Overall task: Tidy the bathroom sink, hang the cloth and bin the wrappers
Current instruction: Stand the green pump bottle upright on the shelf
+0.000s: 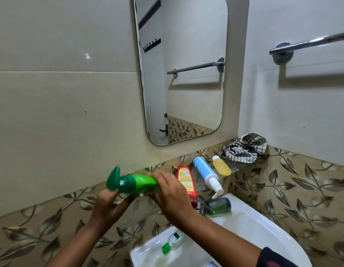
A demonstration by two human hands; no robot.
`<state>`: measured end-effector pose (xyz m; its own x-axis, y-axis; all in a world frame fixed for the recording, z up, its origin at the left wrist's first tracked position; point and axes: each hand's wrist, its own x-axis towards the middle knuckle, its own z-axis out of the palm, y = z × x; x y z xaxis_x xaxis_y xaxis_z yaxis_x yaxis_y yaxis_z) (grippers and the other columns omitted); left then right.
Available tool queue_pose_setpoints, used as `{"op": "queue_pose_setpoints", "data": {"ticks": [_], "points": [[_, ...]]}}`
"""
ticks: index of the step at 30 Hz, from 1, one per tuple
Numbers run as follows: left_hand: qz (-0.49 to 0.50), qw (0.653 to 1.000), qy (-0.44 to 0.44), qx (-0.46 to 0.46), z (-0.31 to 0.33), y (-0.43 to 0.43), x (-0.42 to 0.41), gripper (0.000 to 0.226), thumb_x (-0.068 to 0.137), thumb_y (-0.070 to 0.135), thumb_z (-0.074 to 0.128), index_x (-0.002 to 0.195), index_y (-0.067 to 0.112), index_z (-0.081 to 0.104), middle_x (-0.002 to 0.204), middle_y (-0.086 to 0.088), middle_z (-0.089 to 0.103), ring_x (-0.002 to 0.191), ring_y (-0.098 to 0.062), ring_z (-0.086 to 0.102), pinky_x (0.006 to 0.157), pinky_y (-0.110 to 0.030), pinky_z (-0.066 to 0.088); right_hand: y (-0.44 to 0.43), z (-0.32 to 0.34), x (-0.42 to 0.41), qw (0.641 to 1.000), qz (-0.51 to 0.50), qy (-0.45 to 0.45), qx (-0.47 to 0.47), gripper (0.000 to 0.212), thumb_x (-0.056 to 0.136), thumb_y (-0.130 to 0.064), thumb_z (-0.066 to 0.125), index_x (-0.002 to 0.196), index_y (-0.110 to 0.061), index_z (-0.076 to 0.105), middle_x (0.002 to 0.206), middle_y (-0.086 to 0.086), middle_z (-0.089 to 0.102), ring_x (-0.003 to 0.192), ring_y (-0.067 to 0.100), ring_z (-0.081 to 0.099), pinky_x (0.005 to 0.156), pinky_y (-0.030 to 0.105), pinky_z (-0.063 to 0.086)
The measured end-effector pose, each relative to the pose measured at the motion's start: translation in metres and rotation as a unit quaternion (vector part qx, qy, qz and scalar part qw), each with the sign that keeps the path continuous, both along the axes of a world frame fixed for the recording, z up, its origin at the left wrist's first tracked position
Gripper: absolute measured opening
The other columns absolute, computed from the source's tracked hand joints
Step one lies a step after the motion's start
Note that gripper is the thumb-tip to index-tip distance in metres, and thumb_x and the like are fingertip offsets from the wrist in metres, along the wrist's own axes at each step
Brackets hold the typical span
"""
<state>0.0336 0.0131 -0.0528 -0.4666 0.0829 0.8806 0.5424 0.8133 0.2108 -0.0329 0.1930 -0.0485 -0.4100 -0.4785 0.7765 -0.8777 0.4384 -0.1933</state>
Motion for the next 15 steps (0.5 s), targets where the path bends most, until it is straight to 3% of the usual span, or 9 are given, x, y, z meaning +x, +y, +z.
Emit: {"op": "queue_pose_setpoints", "data": {"ticks": [2, 5, 7, 9, 12, 15], "points": [[-0.014, 0.996, -0.018, 0.086, 0.007, 0.006, -0.009, 0.031, 0.084, 0.062, 0.051, 0.090, 0.033, 0.062, 0.093, 0.040, 0.061, 0.075, 0.017, 0.059, 0.064, 0.002, 0.041, 0.000, 0.011, -0.004, 0.997, 0.017, -0.067, -0.027, 0.041, 0.092, -0.037, 0.049, 0.123, -0.011, 0.051, 0.114, 0.009, 0.061, 0.100, 0.021, 0.057, 0.081, 0.032, 0.048], [-0.055, 0.979, -0.062, 0.186, 0.013, 0.014, -0.025, 0.016, 0.077, 0.049, 0.068, 0.092, 0.051, 0.062, 0.088, 0.038, 0.066, 0.078, 0.012, 0.065, 0.065, -0.003, 0.048, -0.002, 0.022, -0.014, 0.989, 0.027, -0.126, -0.071, 0.027, 0.095, -0.028, 0.049, 0.117, -0.012, 0.051, 0.105, 0.008, 0.058, 0.092, 0.021, 0.054, 0.074, 0.030, 0.043], [-0.064, 0.976, -0.071, 0.197, 0.016, 0.019, -0.034, 0.024, 0.075, 0.036, 0.070, 0.094, 0.049, 0.062, 0.088, 0.035, 0.068, 0.078, 0.011, 0.065, 0.064, -0.004, 0.049, -0.001, 0.027, -0.019, 0.983, 0.026, -0.154, -0.095, 0.024, 0.096, -0.029, 0.048, 0.113, -0.013, 0.053, 0.100, 0.006, 0.059, 0.088, 0.019, 0.056, 0.070, 0.027, 0.042], [-0.072, 0.970, -0.091, 0.213, 0.022, 0.023, -0.042, 0.025, 0.073, 0.035, 0.067, 0.096, 0.045, 0.061, 0.084, 0.028, 0.071, 0.076, 0.009, 0.065, 0.064, -0.006, 0.050, 0.000, 0.029, -0.025, 0.979, 0.011, -0.171, -0.108, 0.025, 0.095, -0.034, 0.049, 0.110, -0.014, 0.055, 0.097, 0.005, 0.061, 0.085, 0.020, 0.057, 0.067, 0.030, 0.044], [-0.061, 0.966, -0.109, 0.225, 0.030, 0.025, -0.053, 0.024, 0.076, 0.029, 0.069, 0.098, 0.035, 0.064, 0.085, 0.015, 0.071, 0.075, 0.006, 0.065, 0.065, -0.011, 0.053, 0.000, 0.033, -0.029, 0.966, 0.010, -0.216, -0.140, 0.028, 0.095, -0.037, 0.047, 0.109, -0.015, 0.056, 0.101, 0.005, 0.065, 0.089, 0.019, 0.061, 0.072, 0.036, 0.051], [-0.044, 0.968, -0.112, 0.222, 0.037, 0.027, -0.060, 0.031, 0.079, 0.015, 0.072, 0.096, 0.039, 0.062, 0.085, 0.009, 0.070, 0.075, 0.001, 0.066, 0.065, -0.017, 0.056, -0.001, 0.034, -0.033, 0.954, 0.014, -0.255, -0.159, 0.029, 0.094, -0.041, 0.048, 0.109, -0.017, 0.057, 0.102, 0.003, 0.066, 0.090, 0.016, 0.062, 0.070, 0.031, 0.052]]}}
